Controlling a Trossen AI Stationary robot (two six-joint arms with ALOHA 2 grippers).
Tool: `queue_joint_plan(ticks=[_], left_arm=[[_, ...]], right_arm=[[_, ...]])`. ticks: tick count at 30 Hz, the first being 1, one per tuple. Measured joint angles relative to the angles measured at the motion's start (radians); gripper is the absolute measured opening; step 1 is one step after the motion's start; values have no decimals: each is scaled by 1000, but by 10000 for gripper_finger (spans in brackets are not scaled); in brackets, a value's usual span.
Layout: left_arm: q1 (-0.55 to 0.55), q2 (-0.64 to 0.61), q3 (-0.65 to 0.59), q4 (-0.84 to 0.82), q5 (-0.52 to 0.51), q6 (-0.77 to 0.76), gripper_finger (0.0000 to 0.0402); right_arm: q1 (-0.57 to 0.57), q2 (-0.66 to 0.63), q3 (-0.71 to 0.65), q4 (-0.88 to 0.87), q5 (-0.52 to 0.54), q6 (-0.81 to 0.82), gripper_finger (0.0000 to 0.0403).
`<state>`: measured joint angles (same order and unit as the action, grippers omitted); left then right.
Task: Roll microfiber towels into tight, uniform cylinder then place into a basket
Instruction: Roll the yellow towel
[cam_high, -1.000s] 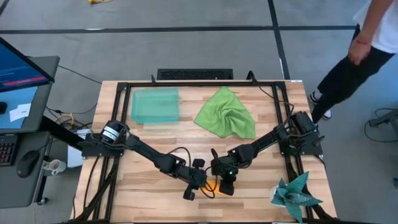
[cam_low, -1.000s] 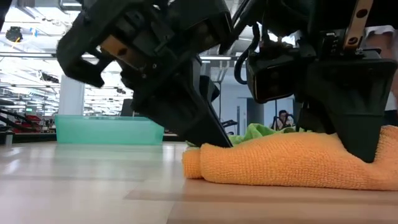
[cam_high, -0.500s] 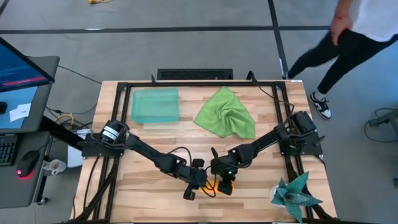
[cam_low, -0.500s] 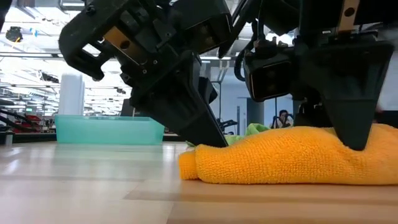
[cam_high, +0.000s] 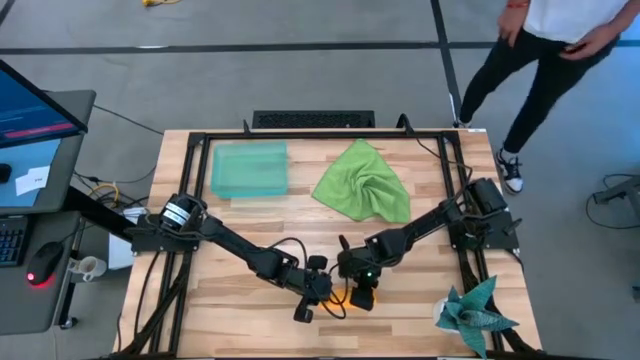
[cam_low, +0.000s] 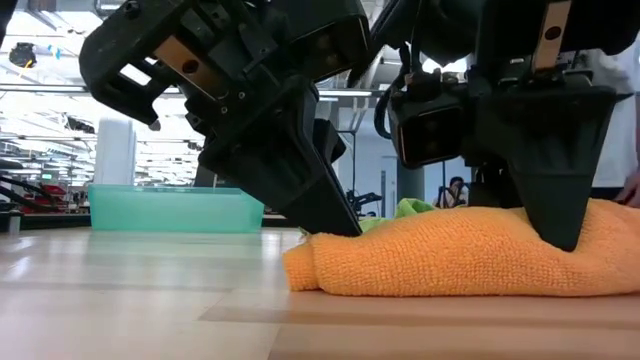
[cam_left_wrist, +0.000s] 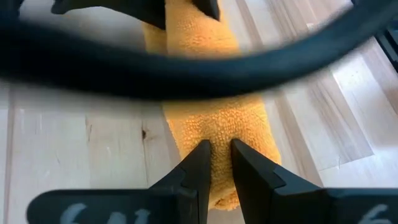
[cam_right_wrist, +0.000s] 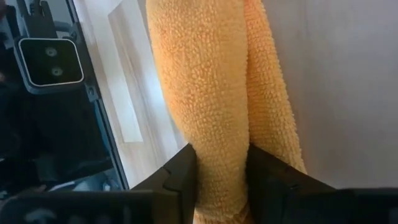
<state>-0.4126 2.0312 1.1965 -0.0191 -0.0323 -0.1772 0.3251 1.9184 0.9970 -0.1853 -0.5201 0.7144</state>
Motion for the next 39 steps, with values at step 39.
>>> queue_joint_plan(ticks=[39], left_arm=[[15,0,0,8,-15,-7,54]], right_arm=[[-105,-58,-4,-93,-39,-144,205]])
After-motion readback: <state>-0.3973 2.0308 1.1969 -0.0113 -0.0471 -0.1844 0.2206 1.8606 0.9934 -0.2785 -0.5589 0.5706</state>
